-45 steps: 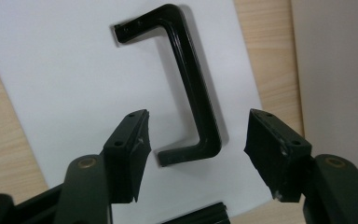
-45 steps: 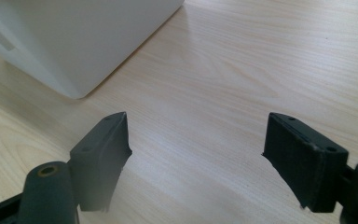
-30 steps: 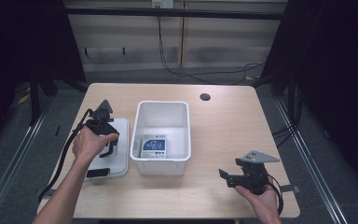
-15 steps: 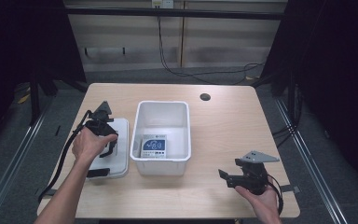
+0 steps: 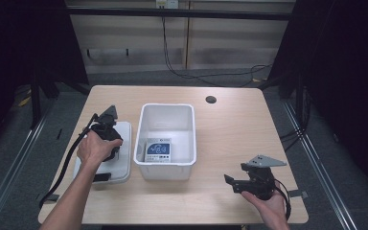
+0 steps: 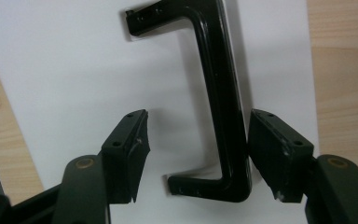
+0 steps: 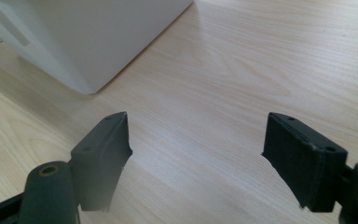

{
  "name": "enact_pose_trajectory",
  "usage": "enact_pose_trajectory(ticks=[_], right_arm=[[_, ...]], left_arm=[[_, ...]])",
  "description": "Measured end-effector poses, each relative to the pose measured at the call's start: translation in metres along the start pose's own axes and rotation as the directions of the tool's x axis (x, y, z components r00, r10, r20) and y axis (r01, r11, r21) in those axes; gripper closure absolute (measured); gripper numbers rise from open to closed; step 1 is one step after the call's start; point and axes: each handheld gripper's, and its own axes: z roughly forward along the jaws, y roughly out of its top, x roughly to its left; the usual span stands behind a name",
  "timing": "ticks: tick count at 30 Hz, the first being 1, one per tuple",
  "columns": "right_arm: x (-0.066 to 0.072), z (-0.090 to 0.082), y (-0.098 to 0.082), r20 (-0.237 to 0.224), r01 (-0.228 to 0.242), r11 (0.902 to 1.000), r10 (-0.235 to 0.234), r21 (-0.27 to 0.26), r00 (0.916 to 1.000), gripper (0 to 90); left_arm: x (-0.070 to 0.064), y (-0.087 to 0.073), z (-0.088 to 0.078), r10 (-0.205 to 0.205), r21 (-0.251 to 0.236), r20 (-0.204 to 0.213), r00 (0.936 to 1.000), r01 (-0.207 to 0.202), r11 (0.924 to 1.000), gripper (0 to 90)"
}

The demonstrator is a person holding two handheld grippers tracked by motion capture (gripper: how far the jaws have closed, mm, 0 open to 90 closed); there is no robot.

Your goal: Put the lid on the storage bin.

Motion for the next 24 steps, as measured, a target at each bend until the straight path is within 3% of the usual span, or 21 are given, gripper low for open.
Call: enact_pose_trajectory(ticks=[2,6,9,12,19,24], right_arm=[[0.000,0.000,0.000,-0.001,-0.002,1.0000,0.002,0.005,1.0000,22.4],[0.001,0.000,0.000,-0.005,0.002,1.0000,-0.002,0.004,1.0000,22.5],[0.001,0.001,0.000,-0.008,0.003,1.0000,-0.003,0.005,1.0000,22.4],[0.001,0.001,0.000,-0.010,0.005,1.0000,-0.005,0.006,0.9999,22.5],[0.001,0.001,0.000,-0.011,0.005,1.0000,-0.005,0.007,0.9999,22.5],[0.001,0.001,0.000,-0.012,0.005,0.9999,-0.005,0.009,0.9999,22.5]], left_arm=[[-0.002,0.001,0.003,0.019,0.017,-0.016,0.9997,-0.019,0.9997,39.5],[-0.002,0.000,0.004,0.008,0.013,0.002,1.0000,-0.008,0.9999,47.3],[-0.002,0.000,0.000,0.012,0.002,0.013,0.9998,-0.012,0.9999,63.8],[0.000,0.000,-0.006,0.007,0.005,0.027,0.9996,-0.007,1.0000,69.7],[0.008,-0.001,-0.017,0.005,-0.002,0.007,1.0000,-0.005,1.0000,75.0],[0.023,-0.003,-0.024,0.010,0.027,0.026,0.9996,-0.011,0.9996,77.5]])
